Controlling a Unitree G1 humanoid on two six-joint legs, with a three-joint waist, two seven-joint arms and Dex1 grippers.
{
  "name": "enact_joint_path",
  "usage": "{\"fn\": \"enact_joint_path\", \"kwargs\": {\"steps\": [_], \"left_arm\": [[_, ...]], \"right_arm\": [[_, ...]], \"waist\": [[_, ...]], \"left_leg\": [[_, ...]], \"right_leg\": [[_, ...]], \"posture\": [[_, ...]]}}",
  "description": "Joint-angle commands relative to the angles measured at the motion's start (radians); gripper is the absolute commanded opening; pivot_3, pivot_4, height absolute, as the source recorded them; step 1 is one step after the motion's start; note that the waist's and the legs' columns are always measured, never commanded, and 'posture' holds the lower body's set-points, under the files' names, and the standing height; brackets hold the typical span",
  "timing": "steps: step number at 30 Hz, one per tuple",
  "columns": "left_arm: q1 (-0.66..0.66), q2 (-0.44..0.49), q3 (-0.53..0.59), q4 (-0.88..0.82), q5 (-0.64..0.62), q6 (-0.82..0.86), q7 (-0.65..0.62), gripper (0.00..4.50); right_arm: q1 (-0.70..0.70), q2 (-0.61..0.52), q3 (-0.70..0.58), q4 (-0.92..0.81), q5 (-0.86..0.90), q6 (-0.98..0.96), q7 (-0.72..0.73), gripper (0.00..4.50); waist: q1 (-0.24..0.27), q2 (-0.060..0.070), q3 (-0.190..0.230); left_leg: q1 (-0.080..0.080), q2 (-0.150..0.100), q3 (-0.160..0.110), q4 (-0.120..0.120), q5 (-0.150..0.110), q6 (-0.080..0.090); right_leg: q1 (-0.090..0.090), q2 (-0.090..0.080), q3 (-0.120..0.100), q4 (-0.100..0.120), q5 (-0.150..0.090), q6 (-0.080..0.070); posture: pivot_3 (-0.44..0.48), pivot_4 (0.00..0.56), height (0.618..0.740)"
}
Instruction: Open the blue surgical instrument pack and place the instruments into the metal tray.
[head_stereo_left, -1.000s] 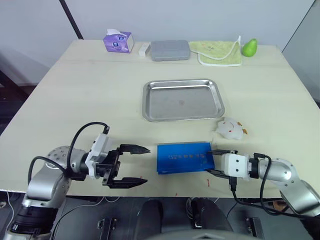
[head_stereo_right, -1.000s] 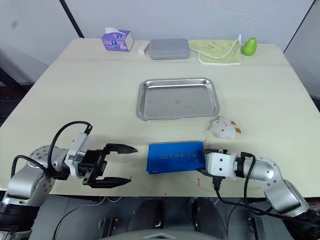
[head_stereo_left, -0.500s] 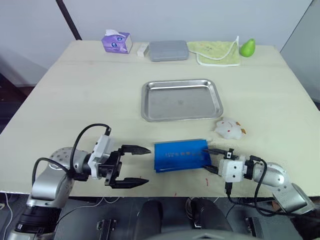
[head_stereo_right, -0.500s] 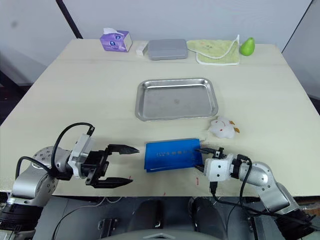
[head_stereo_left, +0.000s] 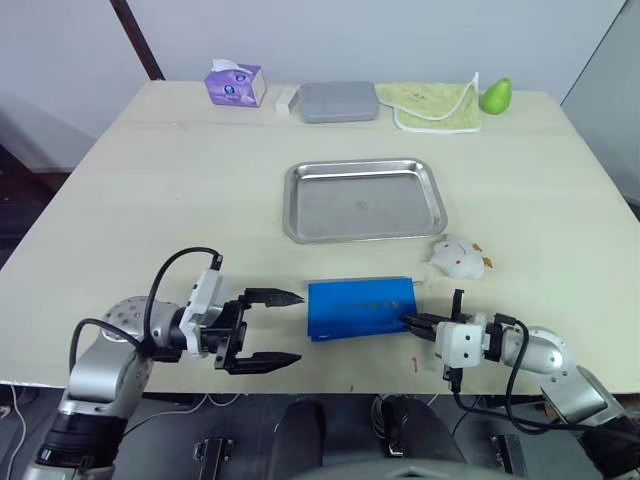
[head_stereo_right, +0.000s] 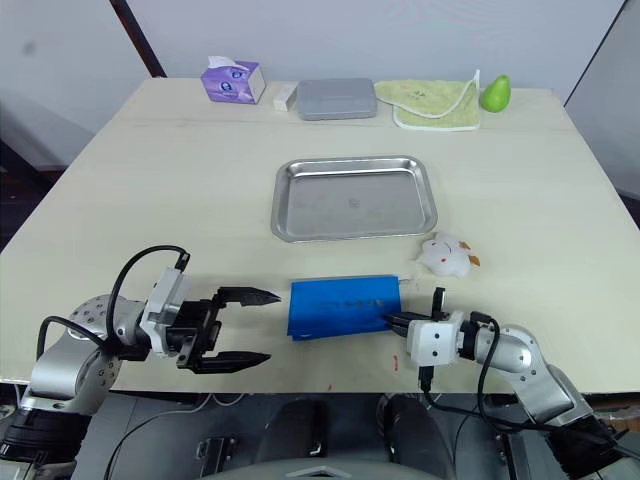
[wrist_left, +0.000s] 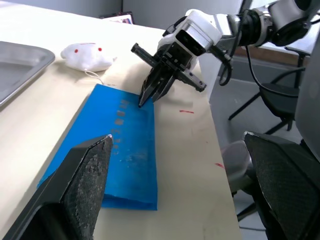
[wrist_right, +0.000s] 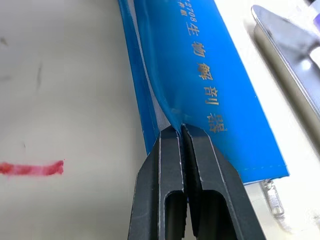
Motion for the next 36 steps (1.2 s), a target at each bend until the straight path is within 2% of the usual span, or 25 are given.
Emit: {"fn": "enact_joint_path", "kwargs": {"steps": [1, 6, 10, 14, 24, 32, 36], "left_arm": [[0.013, -0.001, 0.036, -0.029, -0.023, -0.004, 0.017, 4.5], [0.022, -0.011, 0.054, -0.036, -0.037, 0.006, 0.048, 4.5], [0.025, -0.023, 0.072, -0.046, -0.057, 0.022, 0.087, 4.5], [0.04, -0.023, 0.086, -0.059, -0.062, 0.027, 0.105, 4.5], [0.097, -0.018, 0.129, -0.097, -0.094, 0.052, 0.141, 4.5], [0.071, -0.014, 0.12, -0.083, -0.09, 0.069, 0.145, 4.5], [0.028, -0.007, 0.109, -0.056, -0.085, 0.083, 0.133, 4.5]], "right_arm": [[-0.033, -0.044, -0.083, -0.111, 0.155, 0.193, 0.063, 0.02], [-0.143, -0.121, -0.128, -0.226, 0.383, 0.523, 0.177, 0.02], [-0.28, -0.18, -0.14, -0.211, 0.551, 0.783, 0.294, 0.02], [-0.346, -0.21, -0.129, -0.188, 0.607, 0.889, 0.36, 0.02], [-0.454, -0.204, -0.124, -0.099, 0.669, 1.02, 0.464, 0.02], [-0.515, -0.136, -0.035, 0.114, 0.512, 0.898, 0.494, 0.02], [-0.525, -0.121, -0.028, 0.134, 0.488, 0.877, 0.521, 0.02]], "waist": [[0.001, 0.0, 0.0], [0.002, 0.001, 0.0], [0.0, 0.003, 0.002], [0.0, 0.002, 0.002], [-0.001, 0.002, 0.002], [-0.003, 0.002, 0.002], [-0.002, 0.002, 0.002]], "left_leg": [[0.0, 0.0, 0.0, 0.0, 0.0, 0.0], [0.0, 0.0, 0.0, 0.0, 0.0, 0.0], [-0.002, 0.0, 0.0, 0.0, 0.0, 0.0], [-0.001, 0.0, 0.0, 0.0, 0.0, 0.0], [-0.002, 0.0, 0.001, 0.0, 0.0, 0.0], [-0.002, 0.0, 0.001, 0.0, 0.0, 0.0], [-0.001, 0.0, 0.001, 0.0, 0.0, 0.0]], "right_leg": [[0.0, 0.0, 0.0, 0.0, 0.0, 0.0], [0.0, 0.0, 0.001, 0.0, 0.0, 0.0], [0.0, 0.0, 0.001, -0.001, 0.0, 0.0], [-0.001, 0.0, 0.001, -0.001, 0.0, 0.0], [-0.002, 0.0, 0.002, -0.001, 0.0, 0.0], [-0.002, 0.0, 0.001, -0.001, 0.0, 0.0], [-0.002, 0.001, 0.001, -0.001, 0.0, 0.0]], "posture": [[0.0, 0.15, 0.74], [0.0, 0.15, 0.74], [0.0, 0.15, 0.74], [0.0, 0.15, 0.74], [0.0, 0.15, 0.74], [0.0, 0.15, 0.74], [0.0, 0.15, 0.74]]}}
